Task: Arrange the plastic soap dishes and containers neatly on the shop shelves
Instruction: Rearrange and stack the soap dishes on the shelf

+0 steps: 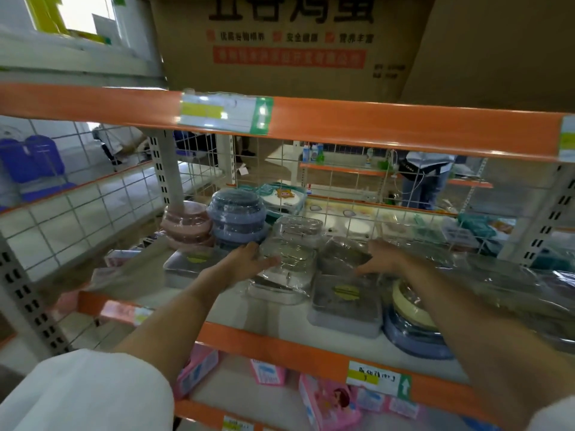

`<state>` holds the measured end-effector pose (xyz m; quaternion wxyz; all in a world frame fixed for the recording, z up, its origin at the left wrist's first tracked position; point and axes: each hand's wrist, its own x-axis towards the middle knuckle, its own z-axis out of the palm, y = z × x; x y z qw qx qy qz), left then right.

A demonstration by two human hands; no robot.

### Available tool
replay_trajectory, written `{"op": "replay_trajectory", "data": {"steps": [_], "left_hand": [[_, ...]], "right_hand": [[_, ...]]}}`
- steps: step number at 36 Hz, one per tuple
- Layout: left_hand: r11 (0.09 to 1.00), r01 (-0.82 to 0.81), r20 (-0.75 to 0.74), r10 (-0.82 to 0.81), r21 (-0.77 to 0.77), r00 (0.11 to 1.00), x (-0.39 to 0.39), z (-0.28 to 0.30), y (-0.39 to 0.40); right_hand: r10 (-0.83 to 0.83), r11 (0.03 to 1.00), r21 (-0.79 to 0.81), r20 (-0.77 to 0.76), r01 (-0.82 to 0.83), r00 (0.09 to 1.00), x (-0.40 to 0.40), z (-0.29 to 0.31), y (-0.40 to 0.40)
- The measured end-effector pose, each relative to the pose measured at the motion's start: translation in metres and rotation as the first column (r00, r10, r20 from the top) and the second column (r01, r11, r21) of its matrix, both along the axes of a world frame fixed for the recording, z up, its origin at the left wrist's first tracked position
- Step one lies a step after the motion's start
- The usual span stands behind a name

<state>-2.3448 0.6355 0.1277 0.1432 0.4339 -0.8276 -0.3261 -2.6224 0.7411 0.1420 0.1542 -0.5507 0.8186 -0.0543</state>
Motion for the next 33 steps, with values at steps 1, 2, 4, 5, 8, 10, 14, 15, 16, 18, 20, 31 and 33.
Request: {"op": "replay_trajectory", "data": {"steps": [1, 2, 4, 5, 8, 10, 14, 15, 16, 18, 20, 31, 33], "left_hand": [[1.000, 0.010, 0.010, -0.011, 0.003, 1.000, -0.001, 0.001, 0.001], [1.000, 0.018, 0.019, -0.018, 0.003, 1.000, 0.000, 0.003, 0.002], [1.000, 0.013, 0.043, -0.014, 0.004, 0.999, 0.000, 0.005, 0.003], [1.000, 0.011, 0.059, -0.011, 0.003, 0.998, 0.000, 0.006, 0.003], [1.000, 0.026, 0.071, -0.026, -0.008, 0.997, 0.000, 0.008, 0.004], [0.999, 0.038, 0.067, -0.038, -0.006, 0.997, 0.000, 0.010, 0.005], [0.998, 0.043, 0.045, -0.045, 0.048, 0.998, -0.003, 0.007, 0.002], [0.998, 0.034, 0.043, -0.036, 0.055, 0.998, -0.003, 0.006, 0.001], [0.998, 0.024, 0.039, -0.026, 0.057, 0.999, -0.003, 0.004, 0.000], [0.998, -0.012, 0.046, 0.009, 0.063, 0.999, -0.004, -0.002, -0.003], [0.996, -0.045, 0.054, 0.041, 0.073, 0.998, -0.001, -0.005, -0.003], [0.998, -0.016, 0.177, 0.025, -0.056, 0.984, 0.009, -0.017, -0.001], [0.998, -0.003, 0.185, 0.016, -0.068, 0.983, 0.011, -0.014, 0.002]], "right_hand": [[0.011, 1.000, 0.004, 0.002, -0.012, 1.000, 0.002, 0.000, 0.002], [0.023, 1.000, 0.007, 0.003, -0.023, 1.000, 0.004, -0.001, 0.002], [0.042, 0.999, 0.002, -0.009, -0.042, 0.999, 0.009, -0.001, 0.004], [0.051, 0.999, -0.005, -0.020, -0.051, 0.999, 0.011, -0.002, 0.004], [0.038, 0.999, -0.025, -0.019, -0.039, 0.999, 0.009, -0.005, 0.001], [0.049, 0.998, -0.046, -0.013, -0.049, 0.999, 0.011, -0.002, 0.002], [0.083, 0.995, -0.046, -0.002, -0.083, 0.997, 0.014, 0.008, 0.004], [0.097, 0.995, -0.007, 0.014, -0.097, 0.995, 0.014, 0.009, 0.006], [0.112, 0.992, 0.047, 0.032, -0.114, 0.993, 0.016, 0.010, 0.008], [0.127, 0.980, 0.150, 0.049, -0.133, 0.991, 0.022, 0.013, 0.014], [0.128, 0.964, 0.231, 0.036, -0.133, 0.991, 0.029, 0.014, 0.018], [0.169, 0.934, 0.338, -0.141, -0.113, 0.976, 0.057, -0.005, 0.031], [0.132, 0.954, 0.284, -0.101, -0.099, 0.986, 0.058, -0.003, 0.034]]}}
